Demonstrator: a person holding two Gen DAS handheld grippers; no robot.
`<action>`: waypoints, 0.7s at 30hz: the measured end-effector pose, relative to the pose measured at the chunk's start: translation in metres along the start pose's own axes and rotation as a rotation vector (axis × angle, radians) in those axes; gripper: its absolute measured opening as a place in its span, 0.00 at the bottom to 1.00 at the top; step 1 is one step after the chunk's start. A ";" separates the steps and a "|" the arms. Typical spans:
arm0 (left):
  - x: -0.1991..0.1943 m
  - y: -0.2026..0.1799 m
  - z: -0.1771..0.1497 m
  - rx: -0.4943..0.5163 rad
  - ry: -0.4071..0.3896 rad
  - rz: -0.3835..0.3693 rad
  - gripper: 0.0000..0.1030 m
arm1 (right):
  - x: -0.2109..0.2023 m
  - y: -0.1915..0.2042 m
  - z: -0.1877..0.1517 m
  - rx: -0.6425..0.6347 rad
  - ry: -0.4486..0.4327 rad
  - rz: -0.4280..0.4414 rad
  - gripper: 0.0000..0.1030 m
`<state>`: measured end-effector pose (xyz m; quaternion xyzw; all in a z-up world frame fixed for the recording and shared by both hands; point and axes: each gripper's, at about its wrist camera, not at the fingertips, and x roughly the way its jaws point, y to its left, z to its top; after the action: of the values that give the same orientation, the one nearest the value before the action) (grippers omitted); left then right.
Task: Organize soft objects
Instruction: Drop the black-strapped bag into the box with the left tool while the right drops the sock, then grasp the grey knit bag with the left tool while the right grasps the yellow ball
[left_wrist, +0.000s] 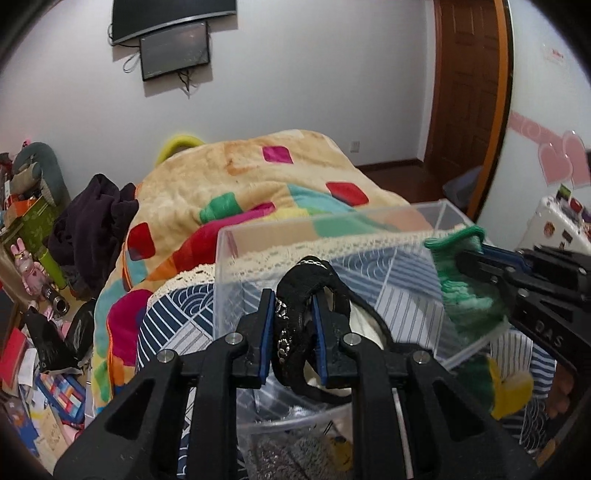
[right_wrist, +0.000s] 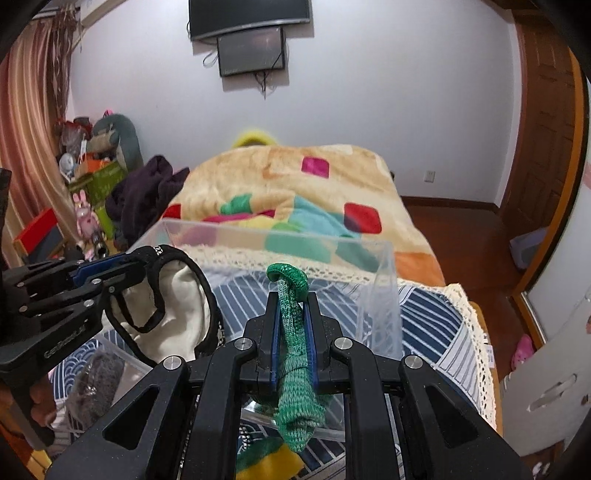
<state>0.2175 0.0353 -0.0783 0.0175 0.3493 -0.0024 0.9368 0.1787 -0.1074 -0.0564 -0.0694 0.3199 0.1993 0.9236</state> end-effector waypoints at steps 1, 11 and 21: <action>0.000 -0.001 -0.001 0.003 0.004 -0.005 0.25 | 0.002 0.000 0.000 -0.003 0.015 0.007 0.11; -0.030 -0.003 -0.004 0.014 -0.039 -0.047 0.62 | -0.005 0.002 -0.001 -0.009 0.057 0.052 0.43; -0.083 -0.002 -0.016 0.009 -0.149 -0.030 0.96 | -0.059 0.002 0.001 0.014 -0.091 0.055 0.73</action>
<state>0.1447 0.0332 -0.0360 0.0164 0.2788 -0.0194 0.9600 0.1358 -0.1243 -0.0194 -0.0450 0.2809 0.2253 0.9318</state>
